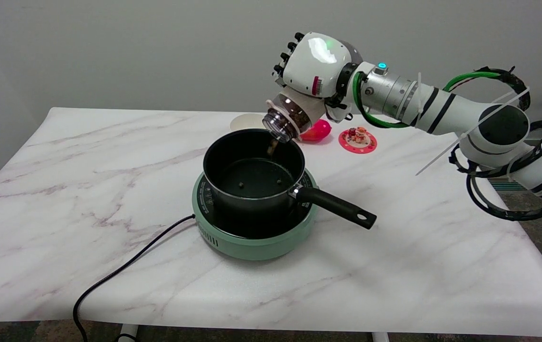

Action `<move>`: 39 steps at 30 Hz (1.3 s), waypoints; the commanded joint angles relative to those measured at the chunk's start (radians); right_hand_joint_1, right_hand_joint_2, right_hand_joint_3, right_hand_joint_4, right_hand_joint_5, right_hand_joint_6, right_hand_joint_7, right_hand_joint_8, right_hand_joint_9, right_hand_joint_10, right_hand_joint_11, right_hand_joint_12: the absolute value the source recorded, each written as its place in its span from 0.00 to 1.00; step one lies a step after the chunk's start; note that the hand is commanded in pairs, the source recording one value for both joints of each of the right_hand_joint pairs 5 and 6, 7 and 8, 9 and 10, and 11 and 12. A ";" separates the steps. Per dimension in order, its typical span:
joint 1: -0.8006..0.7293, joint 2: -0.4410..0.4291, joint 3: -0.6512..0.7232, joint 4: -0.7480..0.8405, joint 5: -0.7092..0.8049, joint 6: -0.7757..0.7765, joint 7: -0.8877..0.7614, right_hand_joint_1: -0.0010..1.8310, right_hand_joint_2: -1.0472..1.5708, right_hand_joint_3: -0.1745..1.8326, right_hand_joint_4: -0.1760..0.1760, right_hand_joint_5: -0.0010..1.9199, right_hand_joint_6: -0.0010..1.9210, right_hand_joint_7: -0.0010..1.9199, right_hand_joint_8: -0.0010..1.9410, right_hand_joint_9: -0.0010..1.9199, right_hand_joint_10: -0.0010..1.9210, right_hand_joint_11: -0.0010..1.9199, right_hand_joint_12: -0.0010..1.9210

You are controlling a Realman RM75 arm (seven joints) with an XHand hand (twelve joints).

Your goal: Pour the contents of the bottle into the soup pot.

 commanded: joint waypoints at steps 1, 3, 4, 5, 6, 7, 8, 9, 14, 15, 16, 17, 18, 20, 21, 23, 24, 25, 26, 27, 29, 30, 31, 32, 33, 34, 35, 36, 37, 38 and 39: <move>0.100 0.034 -0.113 0.018 -0.037 0.017 0.003 0.84 0.69 0.50 0.50 1.00 1.00 1.00 0.99 0.70 0.70 0.61 0.61; 0.107 0.034 -0.120 0.018 -0.045 0.017 0.013 0.84 0.69 0.50 0.50 1.00 1.00 1.00 0.99 0.70 0.70 0.61 0.61; 0.110 0.034 -0.124 0.016 -0.053 0.017 0.018 0.84 0.69 0.50 0.50 1.00 1.00 1.00 0.99 0.70 0.70 0.61 0.61; 0.114 0.034 -0.129 0.015 -0.058 0.017 0.025 0.84 0.69 0.50 0.50 1.00 1.00 1.00 0.99 0.70 0.70 0.61 0.61; 0.116 0.034 -0.133 0.014 -0.062 0.017 0.029 0.84 0.69 0.50 0.50 1.00 1.00 1.00 0.99 0.70 0.70 0.61 0.61; 0.121 0.034 -0.135 0.012 -0.068 0.018 0.032 0.84 0.69 0.50 0.50 1.00 1.00 1.00 0.99 0.70 0.70 0.61 0.61; 0.125 0.034 -0.139 0.011 -0.071 0.019 0.033 0.84 0.69 0.50 0.50 1.00 1.00 1.00 0.99 0.70 0.70 0.61 0.61; 0.130 0.034 -0.146 0.009 -0.072 0.020 0.034 0.84 0.69 0.50 0.50 1.00 1.00 1.00 0.99 0.70 0.70 0.61 0.61; 0.154 0.031 -0.170 -0.003 -0.078 0.022 0.035 0.84 0.69 0.50 0.50 1.00 1.00 1.00 0.99 0.70 0.70 0.61 0.61; 0.157 0.031 -0.172 -0.006 -0.078 0.025 0.036 0.84 0.69 0.50 0.50 1.00 1.00 1.00 0.99 0.70 0.70 0.61 0.61; 0.165 0.031 -0.178 -0.012 -0.078 0.030 0.042 0.84 0.69 0.50 0.50 1.00 1.00 1.00 0.99 0.70 0.70 0.61 0.61; 0.176 0.031 -0.189 -0.016 -0.078 0.031 0.048 0.84 0.69 0.50 0.50 1.00 1.00 1.00 0.99 0.70 0.70 0.61 0.61; 0.185 0.031 -0.197 -0.020 -0.078 0.031 0.048 0.84 0.69 0.50 0.50 1.00 1.00 1.00 0.99 0.70 0.70 0.61 0.61; 0.195 0.028 -0.204 -0.032 -0.078 0.031 0.048 0.84 0.69 0.50 0.50 1.00 1.00 1.00 0.99 0.70 0.70 0.61 0.61; 0.196 0.028 -0.207 -0.034 -0.078 0.031 0.048 0.84 0.69 0.50 0.50 1.00 1.00 1.00 0.99 0.70 0.70 0.61 0.61; 0.198 0.027 -0.213 -0.039 -0.075 0.031 0.048 0.84 0.69 0.50 0.50 1.00 1.00 1.00 0.99 0.70 0.70 0.61 0.61; 0.197 0.027 -0.213 -0.039 -0.076 0.030 0.048 0.84 0.69 0.50 0.50 1.00 1.00 1.00 0.99 0.70 0.70 0.61 0.61; 0.196 0.027 -0.213 -0.039 -0.078 0.030 0.048 0.84 0.69 0.50 0.50 1.00 1.00 1.00 0.99 0.70 0.70 0.61 0.61; 0.196 0.027 -0.215 -0.039 -0.078 0.030 0.048 0.84 0.69 0.50 0.50 1.00 1.00 1.00 0.99 0.70 0.70 0.61 0.61; 0.196 0.028 -0.215 -0.039 -0.078 0.030 0.048 0.84 0.69 0.50 0.50 1.00 1.00 1.00 0.99 0.70 0.70 0.61 0.61; 0.196 0.029 -0.217 -0.039 -0.080 0.030 0.048 0.84 0.69 0.50 0.50 1.00 1.00 1.00 0.99 0.70 0.70 0.61 0.61; 0.197 0.030 -0.217 -0.040 -0.083 0.031 0.048 0.84 0.69 0.50 0.50 1.00 1.00 1.00 0.99 0.70 0.70 0.61 0.61; 0.199 0.031 -0.217 -0.040 -0.087 0.031 0.048 0.84 0.69 0.50 0.50 1.00 1.00 1.00 0.99 0.70 0.70 0.61 0.61; 0.200 0.031 -0.217 -0.040 -0.091 0.031 0.048 0.84 0.69 0.50 0.50 1.00 1.00 1.00 0.99 0.70 0.70 0.61 0.61; 0.203 0.031 -0.218 -0.040 -0.094 0.031 0.049 0.84 0.69 0.50 0.50 1.00 1.00 1.00 0.99 0.70 0.70 0.61 0.61; 0.206 0.031 -0.222 -0.040 -0.099 0.031 0.050 0.84 0.69 0.50 0.50 1.00 1.00 1.00 0.99 0.70 0.70 0.61 0.61; 0.209 0.032 -0.226 -0.041 -0.105 0.031 0.056 0.84 0.69 0.50 0.50 1.00 1.00 1.00 0.99 0.70 0.70 0.61 0.61; 0.215 0.032 -0.233 -0.042 -0.114 0.031 0.067 0.84 0.69 0.50 0.50 1.00 1.00 1.00 0.99 0.70 0.70 0.61 0.61; 0.219 0.033 -0.238 -0.042 -0.124 0.031 0.078 0.84 0.69 0.50 0.50 1.00 1.00 1.00 0.99 0.70 0.70 0.61 0.61; 0.222 0.034 -0.241 -0.042 -0.130 0.031 0.089 0.84 0.69 0.50 0.50 1.00 1.00 1.00 0.99 0.70 0.70 0.61 0.61; 0.224 0.036 -0.242 -0.042 -0.133 0.030 0.100 0.84 0.69 0.50 0.50 1.00 1.00 1.00 0.99 0.70 0.70 0.61 0.61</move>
